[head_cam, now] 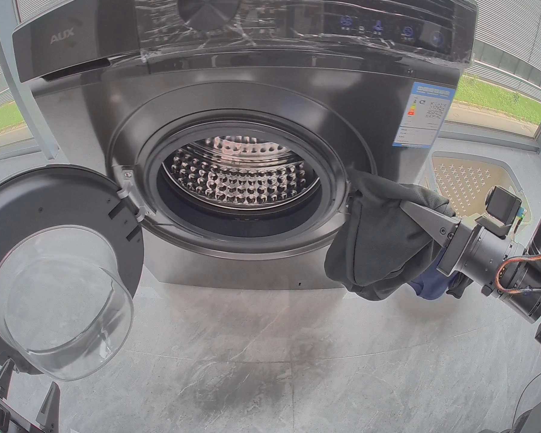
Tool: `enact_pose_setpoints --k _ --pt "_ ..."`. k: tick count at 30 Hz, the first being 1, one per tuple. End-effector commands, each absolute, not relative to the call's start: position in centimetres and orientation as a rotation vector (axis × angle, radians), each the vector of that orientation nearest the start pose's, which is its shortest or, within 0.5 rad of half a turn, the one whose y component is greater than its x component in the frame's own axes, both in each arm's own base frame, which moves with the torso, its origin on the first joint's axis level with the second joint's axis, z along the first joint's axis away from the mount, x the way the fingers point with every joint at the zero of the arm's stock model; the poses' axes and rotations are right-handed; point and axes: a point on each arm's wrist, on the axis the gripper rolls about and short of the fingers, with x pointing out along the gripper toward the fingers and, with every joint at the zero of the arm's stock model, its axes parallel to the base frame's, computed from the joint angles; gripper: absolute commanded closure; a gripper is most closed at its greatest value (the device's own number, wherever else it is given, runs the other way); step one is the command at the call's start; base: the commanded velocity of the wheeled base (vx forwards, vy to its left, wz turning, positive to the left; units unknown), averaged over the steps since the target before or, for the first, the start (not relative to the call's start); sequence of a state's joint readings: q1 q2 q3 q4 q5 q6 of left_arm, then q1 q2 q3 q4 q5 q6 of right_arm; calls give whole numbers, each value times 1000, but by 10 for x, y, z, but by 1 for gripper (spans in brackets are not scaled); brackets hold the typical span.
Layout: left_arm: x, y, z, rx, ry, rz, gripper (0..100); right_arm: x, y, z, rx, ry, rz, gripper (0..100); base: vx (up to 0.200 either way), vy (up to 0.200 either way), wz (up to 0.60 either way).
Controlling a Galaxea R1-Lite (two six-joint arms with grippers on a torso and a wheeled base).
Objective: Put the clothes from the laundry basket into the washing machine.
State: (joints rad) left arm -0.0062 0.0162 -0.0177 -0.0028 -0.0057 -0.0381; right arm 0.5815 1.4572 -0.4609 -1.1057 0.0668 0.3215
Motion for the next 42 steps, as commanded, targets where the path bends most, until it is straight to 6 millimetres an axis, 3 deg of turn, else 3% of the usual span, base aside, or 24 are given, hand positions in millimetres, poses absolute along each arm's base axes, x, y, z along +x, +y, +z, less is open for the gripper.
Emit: enact_pose_setpoints --k 1,11,27,28,31,32,37,38,41,42 --pt "-23 0 76 -38 -4 -12 0 188 126 199 326 11 652 100 0 0 0" --pt "-23 0 76 -38 -4 -12 0 180 141 188 302 32 372 100 0 120 0" --pt "-23 0 77 2 -12 -17 0 170 153 184 295 51 452 100 0 0 0" --pt "-25 0 85 -10 -57 -19 0 168 156 185 296 50 469 100 0 0 0" --pt "-36 -2 151 -34 -227 -114 0 167 160 187 300 44 488 100 0 0 0" --pt "-33 -4 163 -24 -212 -163 0 168 161 186 297 50 489 100 0 0 0" --pt "3 -8 183 -28 -30 -373 0 168 177 185 301 50 536 100 0 0 0" --pt "23 -10 188 -34 32 -443 0 169 186 187 314 33 560 100 0 0 0" --pt "53 -14 194 -33 66 -556 0 172 201 189 337 4 603 100 0 0 0" --pt "55 -14 194 -32 69 -564 0 172 202 189 337 3 607 100 0 0 0"
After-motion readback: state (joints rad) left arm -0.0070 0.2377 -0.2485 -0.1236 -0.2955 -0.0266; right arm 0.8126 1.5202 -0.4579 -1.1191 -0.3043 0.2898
